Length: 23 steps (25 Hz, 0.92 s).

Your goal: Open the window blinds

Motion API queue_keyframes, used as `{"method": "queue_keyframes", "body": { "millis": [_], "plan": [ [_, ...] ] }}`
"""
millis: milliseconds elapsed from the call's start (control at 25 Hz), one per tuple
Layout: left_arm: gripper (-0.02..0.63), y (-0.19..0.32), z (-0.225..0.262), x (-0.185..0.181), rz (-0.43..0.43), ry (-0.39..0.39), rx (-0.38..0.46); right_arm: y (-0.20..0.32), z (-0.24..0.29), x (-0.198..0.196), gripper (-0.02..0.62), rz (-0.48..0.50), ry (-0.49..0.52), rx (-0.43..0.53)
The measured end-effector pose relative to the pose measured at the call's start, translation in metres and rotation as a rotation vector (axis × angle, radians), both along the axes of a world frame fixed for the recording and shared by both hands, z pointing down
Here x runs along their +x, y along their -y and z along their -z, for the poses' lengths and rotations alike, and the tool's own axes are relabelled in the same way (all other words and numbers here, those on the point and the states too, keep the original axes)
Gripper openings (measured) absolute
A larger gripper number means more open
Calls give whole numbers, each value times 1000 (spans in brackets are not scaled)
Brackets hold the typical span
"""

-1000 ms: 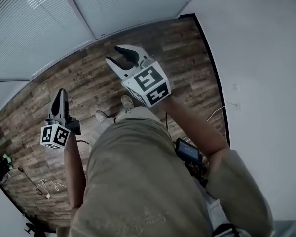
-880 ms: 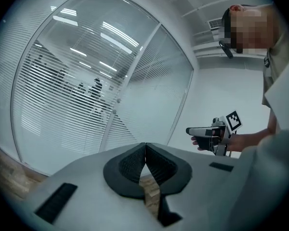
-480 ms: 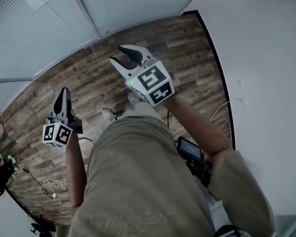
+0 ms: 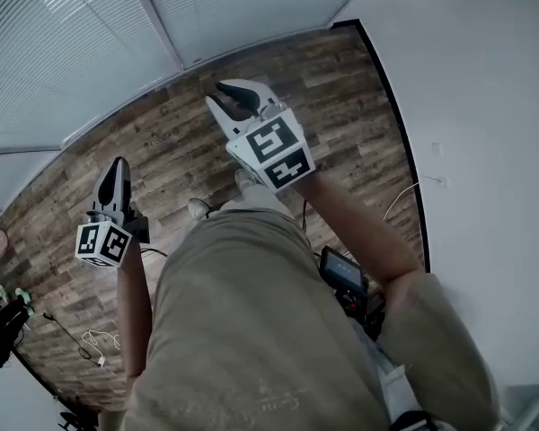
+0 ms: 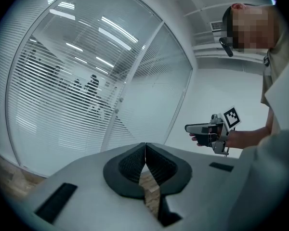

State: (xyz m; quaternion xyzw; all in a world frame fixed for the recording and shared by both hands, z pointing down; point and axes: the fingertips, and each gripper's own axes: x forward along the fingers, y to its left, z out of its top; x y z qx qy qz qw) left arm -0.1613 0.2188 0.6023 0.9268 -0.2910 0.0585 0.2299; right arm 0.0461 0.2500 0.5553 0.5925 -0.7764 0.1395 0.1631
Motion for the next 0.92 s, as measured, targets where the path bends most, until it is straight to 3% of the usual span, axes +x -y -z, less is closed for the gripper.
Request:
{"method": "queue_keyframes", "body": {
  "millis": [280,920],
  "plan": [
    [15,2,3,0,-32,-16,-16,0,11,-35,63,86,5,-4],
    [15,-9,-3,0,-55,-39,-26,-10,15,-37,60,59,16,-14]
  ]
}}
